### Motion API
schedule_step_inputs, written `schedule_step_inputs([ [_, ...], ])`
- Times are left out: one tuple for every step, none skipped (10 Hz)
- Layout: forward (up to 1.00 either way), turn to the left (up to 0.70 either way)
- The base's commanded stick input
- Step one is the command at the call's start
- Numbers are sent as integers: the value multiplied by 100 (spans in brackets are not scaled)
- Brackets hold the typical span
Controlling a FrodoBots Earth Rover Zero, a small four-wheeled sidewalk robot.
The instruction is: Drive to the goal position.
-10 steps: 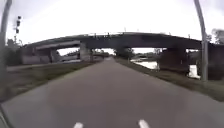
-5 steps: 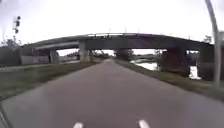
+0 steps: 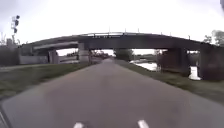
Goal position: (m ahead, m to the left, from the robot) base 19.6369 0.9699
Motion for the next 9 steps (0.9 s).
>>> schedule_step_inputs([
  [70, 0],
  [70, 0],
  [70, 0],
  [70, 0],
  [70, 0],
  [70, 0],
  [70, 0],
  [70, 0],
  [70, 0],
])
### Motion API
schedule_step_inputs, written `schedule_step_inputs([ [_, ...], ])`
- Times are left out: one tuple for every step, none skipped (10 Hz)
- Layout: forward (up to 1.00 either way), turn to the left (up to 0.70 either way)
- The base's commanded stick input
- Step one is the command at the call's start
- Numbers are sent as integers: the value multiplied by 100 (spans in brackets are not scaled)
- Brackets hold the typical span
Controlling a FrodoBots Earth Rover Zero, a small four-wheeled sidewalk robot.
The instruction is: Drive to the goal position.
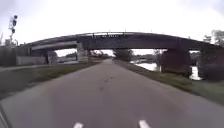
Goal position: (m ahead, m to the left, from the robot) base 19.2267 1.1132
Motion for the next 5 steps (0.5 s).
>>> schedule_step_inputs([
  [70, 0],
  [70, 0],
  [70, 0],
  [70, 0],
  [70, 0],
])
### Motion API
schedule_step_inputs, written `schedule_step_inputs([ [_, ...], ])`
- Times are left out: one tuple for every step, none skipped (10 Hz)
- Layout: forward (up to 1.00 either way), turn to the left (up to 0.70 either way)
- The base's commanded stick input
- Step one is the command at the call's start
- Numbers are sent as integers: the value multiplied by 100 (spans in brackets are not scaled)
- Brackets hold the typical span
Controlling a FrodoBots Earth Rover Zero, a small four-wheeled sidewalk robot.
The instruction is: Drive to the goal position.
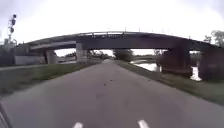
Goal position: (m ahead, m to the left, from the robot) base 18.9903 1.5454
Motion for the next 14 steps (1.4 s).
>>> schedule_step_inputs([
  [70, 0],
  [70, 0],
  [70, 0],
  [70, 0],
  [70, 0],
  [70, 0],
  [70, 0],
  [70, 0],
  [70, 0],
  [70, 0],
  [70, 0],
  [70, 0],
  [70, 0],
  [70, 0],
])
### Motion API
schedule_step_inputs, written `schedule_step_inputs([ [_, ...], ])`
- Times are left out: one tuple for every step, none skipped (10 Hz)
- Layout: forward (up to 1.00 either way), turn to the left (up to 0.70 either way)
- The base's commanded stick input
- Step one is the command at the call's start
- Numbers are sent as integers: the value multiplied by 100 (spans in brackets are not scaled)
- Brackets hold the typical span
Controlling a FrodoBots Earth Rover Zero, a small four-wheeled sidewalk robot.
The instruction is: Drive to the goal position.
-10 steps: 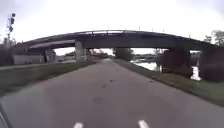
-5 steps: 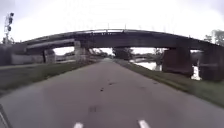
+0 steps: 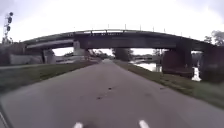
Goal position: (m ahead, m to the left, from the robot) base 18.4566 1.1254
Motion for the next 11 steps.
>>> schedule_step_inputs([
  [70, 0],
  [70, 0],
  [70, 0],
  [70, 0],
  [70, 0],
  [70, 0],
  [70, 0],
  [70, 0],
  [70, 0],
  [70, 0],
  [70, 0],
])
